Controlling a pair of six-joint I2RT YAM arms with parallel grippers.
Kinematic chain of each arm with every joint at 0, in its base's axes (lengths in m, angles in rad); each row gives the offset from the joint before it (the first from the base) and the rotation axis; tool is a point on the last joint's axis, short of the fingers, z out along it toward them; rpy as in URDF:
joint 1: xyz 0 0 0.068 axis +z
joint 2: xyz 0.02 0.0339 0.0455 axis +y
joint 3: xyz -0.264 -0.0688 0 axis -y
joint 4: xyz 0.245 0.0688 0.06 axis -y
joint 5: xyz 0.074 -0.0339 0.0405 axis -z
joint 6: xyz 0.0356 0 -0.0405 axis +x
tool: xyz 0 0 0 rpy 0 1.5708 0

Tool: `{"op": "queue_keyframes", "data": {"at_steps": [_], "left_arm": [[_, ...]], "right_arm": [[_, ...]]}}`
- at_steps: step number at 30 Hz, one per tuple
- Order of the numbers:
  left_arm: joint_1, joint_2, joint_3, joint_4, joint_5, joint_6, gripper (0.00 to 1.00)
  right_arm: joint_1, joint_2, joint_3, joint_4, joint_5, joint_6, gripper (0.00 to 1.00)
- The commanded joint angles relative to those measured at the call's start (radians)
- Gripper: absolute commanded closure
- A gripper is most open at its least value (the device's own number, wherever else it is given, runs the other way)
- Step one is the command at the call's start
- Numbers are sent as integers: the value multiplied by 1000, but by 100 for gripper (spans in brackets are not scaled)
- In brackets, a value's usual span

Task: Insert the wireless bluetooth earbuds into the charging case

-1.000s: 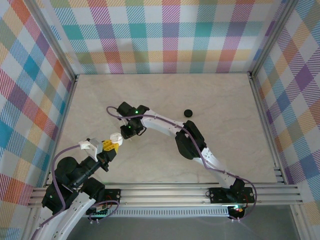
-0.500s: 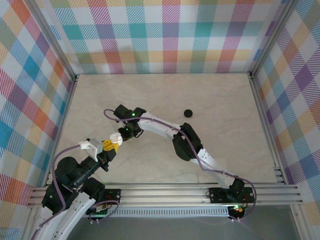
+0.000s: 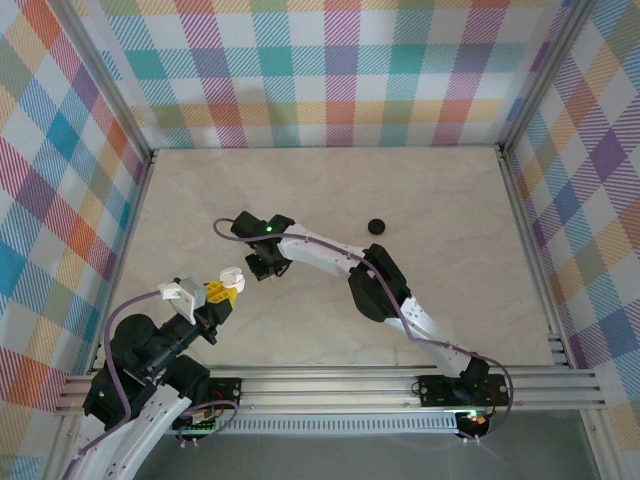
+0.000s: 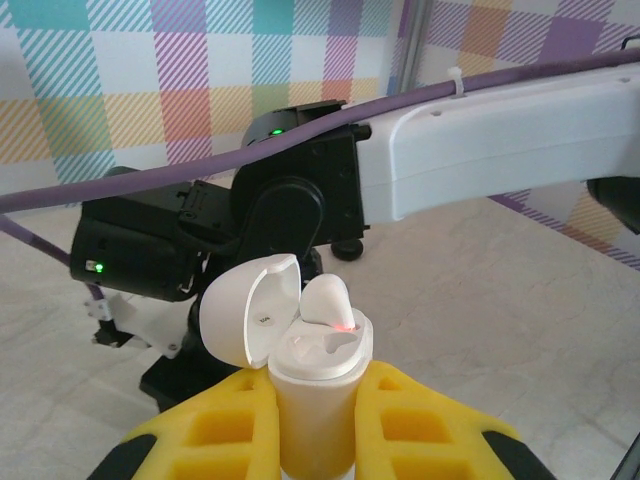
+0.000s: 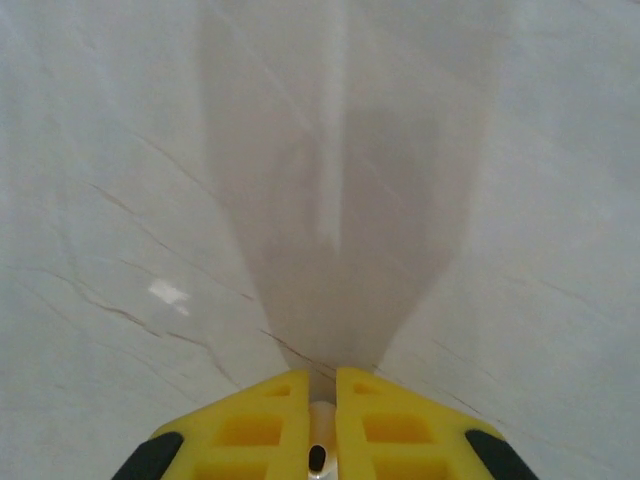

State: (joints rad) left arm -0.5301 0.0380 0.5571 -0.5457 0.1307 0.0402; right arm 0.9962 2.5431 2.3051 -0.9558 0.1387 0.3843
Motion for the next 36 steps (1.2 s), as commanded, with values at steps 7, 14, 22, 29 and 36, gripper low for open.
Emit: {"op": "queue_keyframes", "data": {"at_steps": [7,14,22,29,36], "left_arm": [[-8,72,-83,230,161,-53,100],[-9,191,-165,525,255,-94,100],[-48,418,-157,744,217,-80,100],[-106,587,-106,885,127,21,100],[-134,709,-63,1002,29,78,100]], "right_arm": [[-100,-303,-346,65,140,68,94],[-141,-617,-640,268,226,78,100],[-130,-848,-775,466,215,20,100],[-74,-979,-801,592,271,-32,100],[-9,-1096,-860,741,321,-78,100]]}}
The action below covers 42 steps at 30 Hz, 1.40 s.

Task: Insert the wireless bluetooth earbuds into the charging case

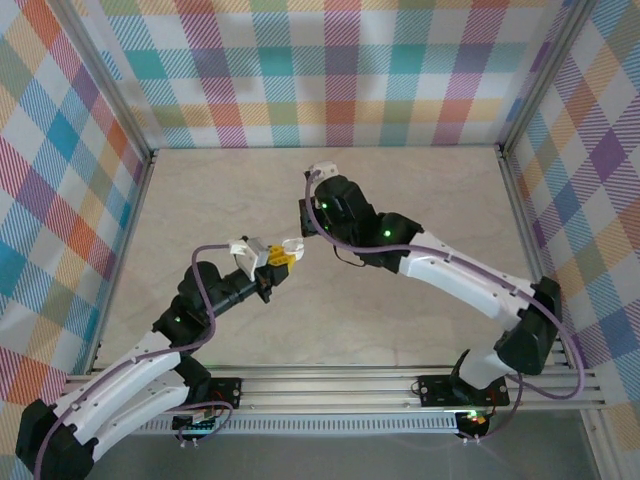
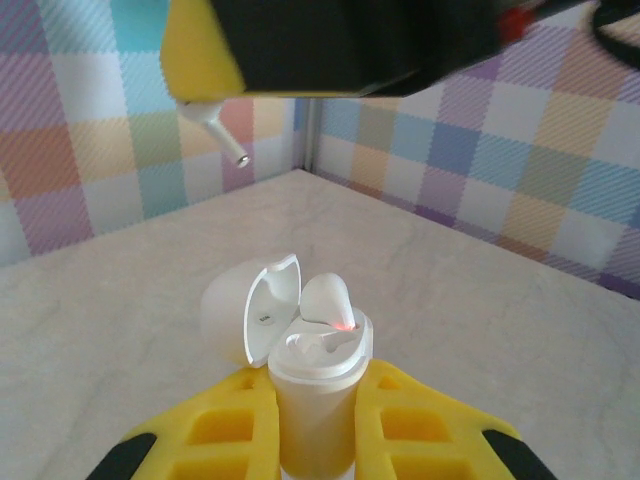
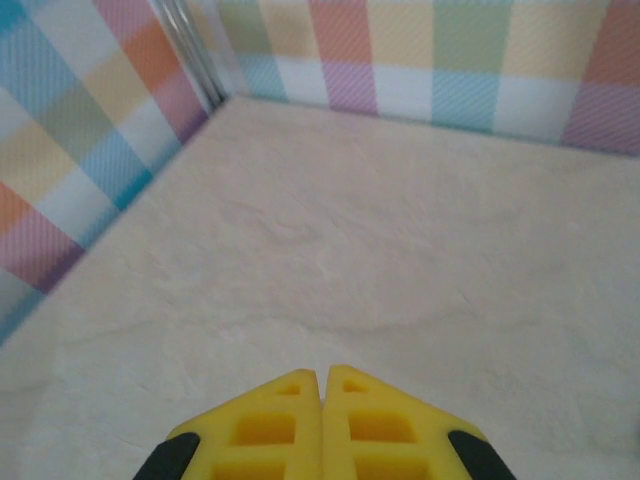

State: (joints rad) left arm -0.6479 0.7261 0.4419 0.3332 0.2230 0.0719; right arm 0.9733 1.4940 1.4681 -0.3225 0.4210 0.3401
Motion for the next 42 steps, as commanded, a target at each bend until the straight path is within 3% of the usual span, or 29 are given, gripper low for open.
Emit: {"op": "queue_keyframes", "data": {"at_steps": [1,10,42], "left_arm": [[-18,37,63,130,-80,49,100],[-21,178,172,151,-232,1,100],[-25,224,192,228,-223,-58,100]], "right_arm": [[17,-57,-29,121,38,-32,100],[26,-65,-37,176,10,30,100],[27,11,-41,227,-44,91,100]]}}
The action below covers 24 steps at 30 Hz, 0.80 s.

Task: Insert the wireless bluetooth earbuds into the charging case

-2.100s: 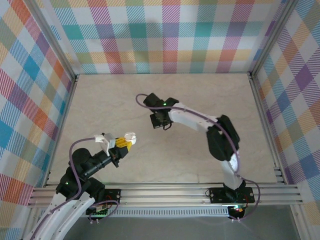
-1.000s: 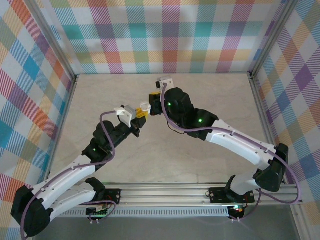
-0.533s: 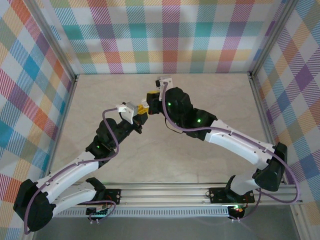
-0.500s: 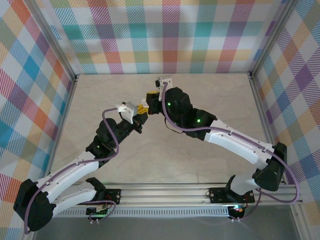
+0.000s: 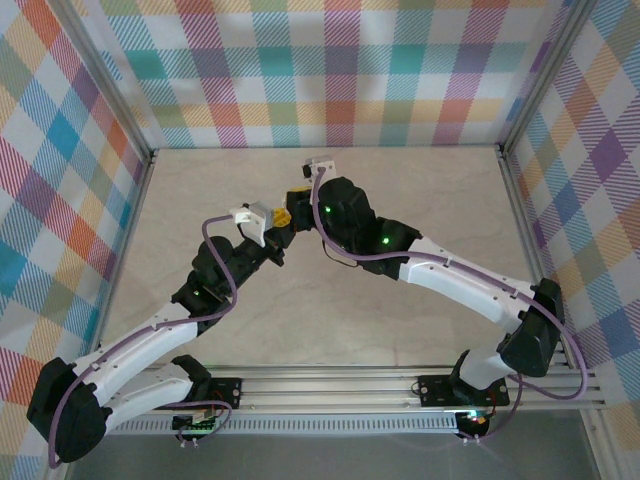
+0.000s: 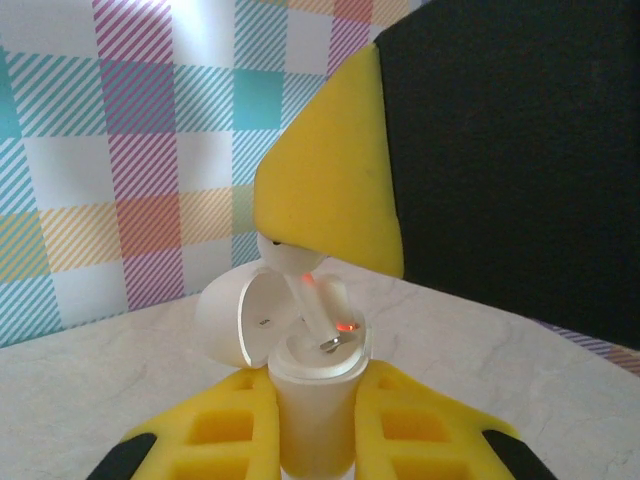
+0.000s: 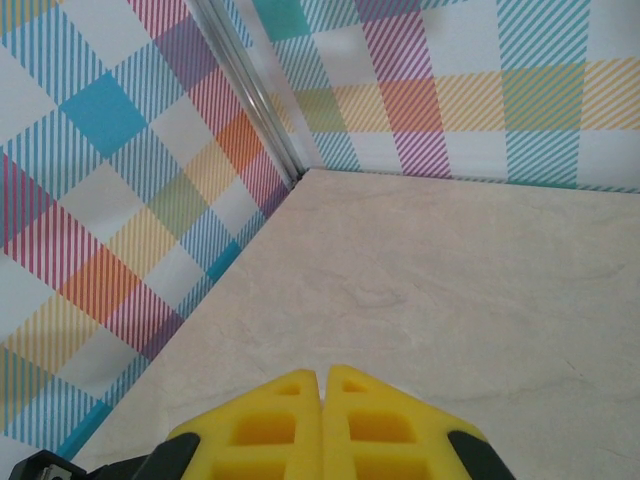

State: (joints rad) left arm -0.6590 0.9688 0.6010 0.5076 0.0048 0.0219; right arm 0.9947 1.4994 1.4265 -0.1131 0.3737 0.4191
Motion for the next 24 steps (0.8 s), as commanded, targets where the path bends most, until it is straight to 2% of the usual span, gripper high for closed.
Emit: {"op": "queue_keyframes", "data": {"at_steps": [1,16,24], "left_arm": [[-14,-17,34,52,-6,-11,100],[-14,-11,39,48,-6,-13,100],[-14,1,55,46,-10,-15,100]], "right_arm": [[5,5,-1,18,6,10,100],[4,5,3,28,56,-55,100],[5,1,-10,19,25,-56,100]]}}
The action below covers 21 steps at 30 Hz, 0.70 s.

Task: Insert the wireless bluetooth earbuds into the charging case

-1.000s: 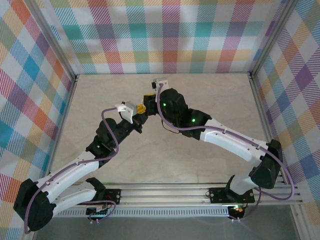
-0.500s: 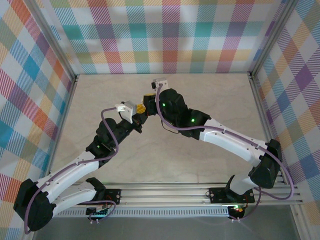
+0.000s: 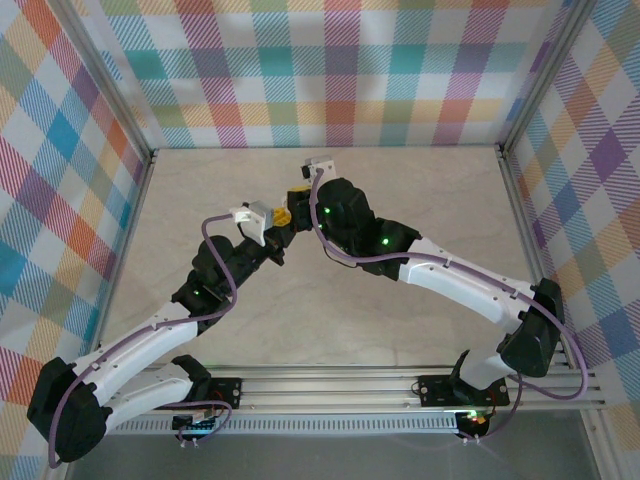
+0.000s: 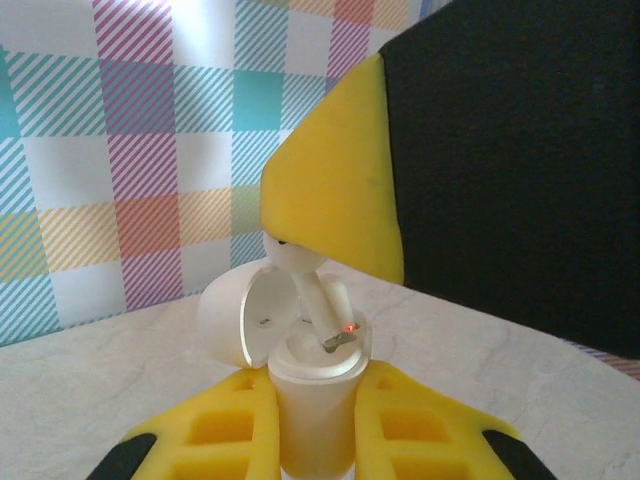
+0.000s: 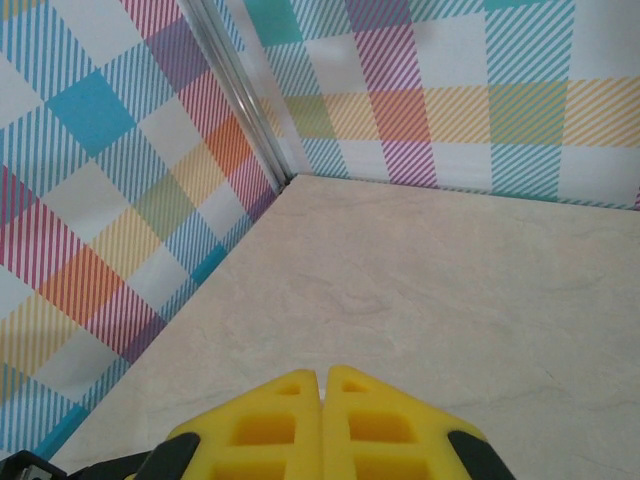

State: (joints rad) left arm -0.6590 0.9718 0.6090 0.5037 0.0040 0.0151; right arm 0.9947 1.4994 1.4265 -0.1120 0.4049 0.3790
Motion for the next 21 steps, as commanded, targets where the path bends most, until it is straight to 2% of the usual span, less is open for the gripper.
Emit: {"op": "queue_keyframes", "data": {"at_steps": [1,21], "left_arm": [[-14,-1,49,50,-11,-10,100],[-14,11,67,65,-25,-36,100]], "right_arm": [[4,-1,-17,18,-8,-12,100],[5,-70,-113,62,-49,22,100]]}}
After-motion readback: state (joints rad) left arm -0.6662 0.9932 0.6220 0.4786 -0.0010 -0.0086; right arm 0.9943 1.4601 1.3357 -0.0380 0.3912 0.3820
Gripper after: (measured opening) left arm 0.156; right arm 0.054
